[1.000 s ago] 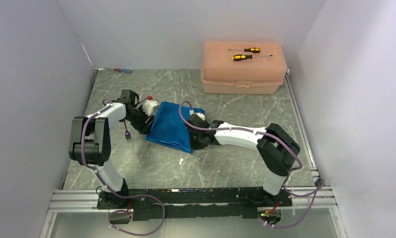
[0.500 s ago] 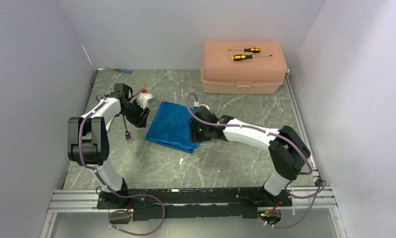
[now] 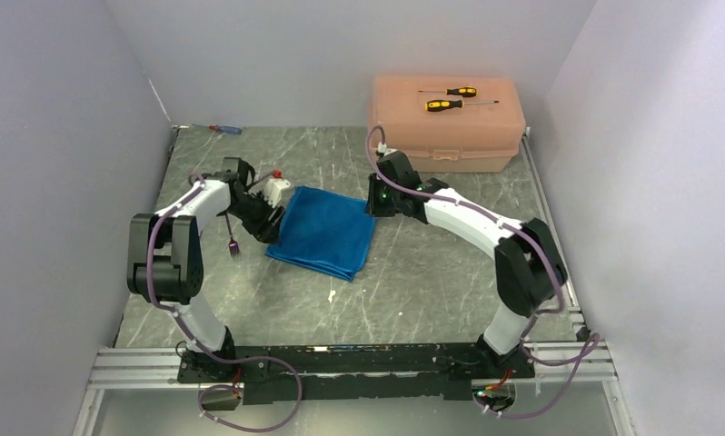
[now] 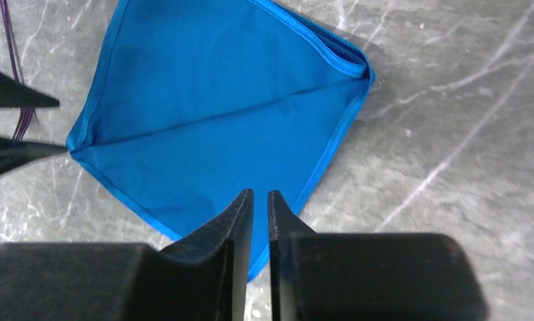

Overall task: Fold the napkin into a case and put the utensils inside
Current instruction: Fold the top corner of the square-folded napkin at the center of the board, then smooth out the upper triangle-folded napkin at the center of the board.

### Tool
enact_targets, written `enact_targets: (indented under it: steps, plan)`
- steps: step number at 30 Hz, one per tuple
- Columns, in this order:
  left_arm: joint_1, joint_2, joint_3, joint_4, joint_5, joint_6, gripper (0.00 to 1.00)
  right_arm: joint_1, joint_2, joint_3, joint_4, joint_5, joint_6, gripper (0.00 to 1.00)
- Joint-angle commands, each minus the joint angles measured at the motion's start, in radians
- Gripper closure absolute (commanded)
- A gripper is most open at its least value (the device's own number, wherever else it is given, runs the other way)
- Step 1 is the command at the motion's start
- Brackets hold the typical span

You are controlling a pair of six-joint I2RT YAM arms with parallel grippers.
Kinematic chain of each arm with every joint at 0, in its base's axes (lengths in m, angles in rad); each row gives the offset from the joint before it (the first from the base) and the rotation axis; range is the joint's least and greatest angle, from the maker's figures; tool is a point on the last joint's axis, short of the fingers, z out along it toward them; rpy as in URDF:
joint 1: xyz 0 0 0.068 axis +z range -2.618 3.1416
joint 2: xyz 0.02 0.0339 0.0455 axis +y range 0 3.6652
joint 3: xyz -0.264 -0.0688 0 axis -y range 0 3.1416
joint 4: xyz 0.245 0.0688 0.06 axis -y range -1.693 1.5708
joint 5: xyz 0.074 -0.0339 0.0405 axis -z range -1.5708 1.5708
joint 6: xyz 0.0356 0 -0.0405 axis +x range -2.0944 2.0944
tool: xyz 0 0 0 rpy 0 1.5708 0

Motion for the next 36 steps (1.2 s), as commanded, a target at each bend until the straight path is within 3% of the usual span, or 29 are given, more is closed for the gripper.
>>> enact_targets:
  steps: [1, 9, 24, 30, 32, 36]
  plan:
    - [-0.023, -0.024, -0.043, -0.031, 0.029, 0.022, 0.43, -0.053, 0.099, 0.044, 0.116, -0.096, -0.029, 0.87]
    - [-0.027, 0.003, -0.048, 0.034, -0.029, 0.017, 0.44, -0.138, 0.254, 0.097, 0.197, -0.261, -0.042, 0.98]
    - [-0.018, 0.061, -0.065, 0.095, -0.109, 0.026, 0.62, -0.193, 0.366, 0.075, 0.312, -0.327, -0.024, 1.0]
    - [-0.004, 0.078, -0.051, 0.062, -0.079, 0.029, 0.78, -0.198, 0.377, 0.069, 0.326, -0.302, -0.03, 1.0]
    - [0.005, 0.084, -0.042, 0.048, -0.065, 0.025, 0.87, -0.195, 0.37, 0.069, 0.326, -0.287, -0.029, 1.0]
    - [0.043, 0.096, 0.009, -0.013, 0.011, 0.013, 0.91, -0.159, 0.306, 0.044, 0.349, -0.238, -0.033, 1.0]
